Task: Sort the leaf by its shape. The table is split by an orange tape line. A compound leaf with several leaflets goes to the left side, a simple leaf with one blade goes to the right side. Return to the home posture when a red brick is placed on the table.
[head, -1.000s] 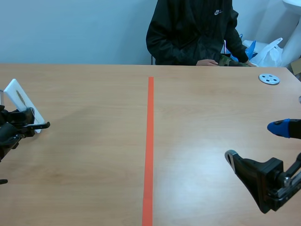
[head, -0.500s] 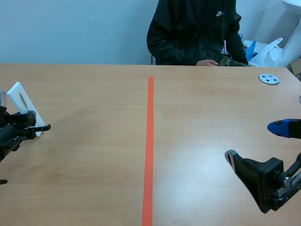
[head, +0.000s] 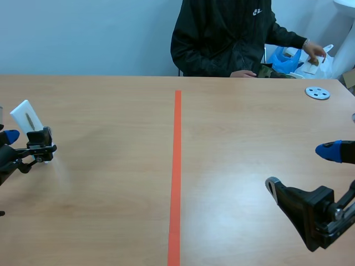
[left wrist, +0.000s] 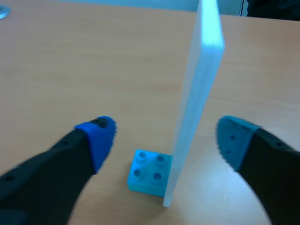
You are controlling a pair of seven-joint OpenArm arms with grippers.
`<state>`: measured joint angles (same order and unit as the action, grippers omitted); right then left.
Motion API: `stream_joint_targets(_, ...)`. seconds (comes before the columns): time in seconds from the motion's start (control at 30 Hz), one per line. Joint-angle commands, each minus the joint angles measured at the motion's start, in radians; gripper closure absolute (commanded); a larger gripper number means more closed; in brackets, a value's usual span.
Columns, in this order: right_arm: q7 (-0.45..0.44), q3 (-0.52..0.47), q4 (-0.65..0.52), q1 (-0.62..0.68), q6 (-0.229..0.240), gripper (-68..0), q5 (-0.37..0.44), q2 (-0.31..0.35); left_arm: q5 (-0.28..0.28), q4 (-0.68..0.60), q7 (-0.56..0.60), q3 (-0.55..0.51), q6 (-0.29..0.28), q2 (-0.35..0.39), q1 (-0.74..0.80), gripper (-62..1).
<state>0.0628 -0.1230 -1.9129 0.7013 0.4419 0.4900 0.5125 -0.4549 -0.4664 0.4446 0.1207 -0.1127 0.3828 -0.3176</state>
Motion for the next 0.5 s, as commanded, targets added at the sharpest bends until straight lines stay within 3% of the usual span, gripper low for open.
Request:
stream_joint_targets(0.0,-0.013,-0.013,-0.004,-0.006,-0.001,-67.9,0.011,0.008,-0.006,-0.028,0.030,-0.011,-0.006,0.025,-0.014,-56.5)
stream_joint_targets(0.17,-0.012,-0.013,-0.004,-0.006,-0.001,-67.9,0.011,0.008,-0.006,-0.123,0.031,-0.011,-0.023,0.055,0.027,-60.3)
stream_joint_targets(0.47,-0.009,-0.013,-0.004,-0.006,-0.001,-67.9,0.011,0.008,-0.006,-0.465,0.000,-0.011,-0.039,0.138,0.200,-60.3)
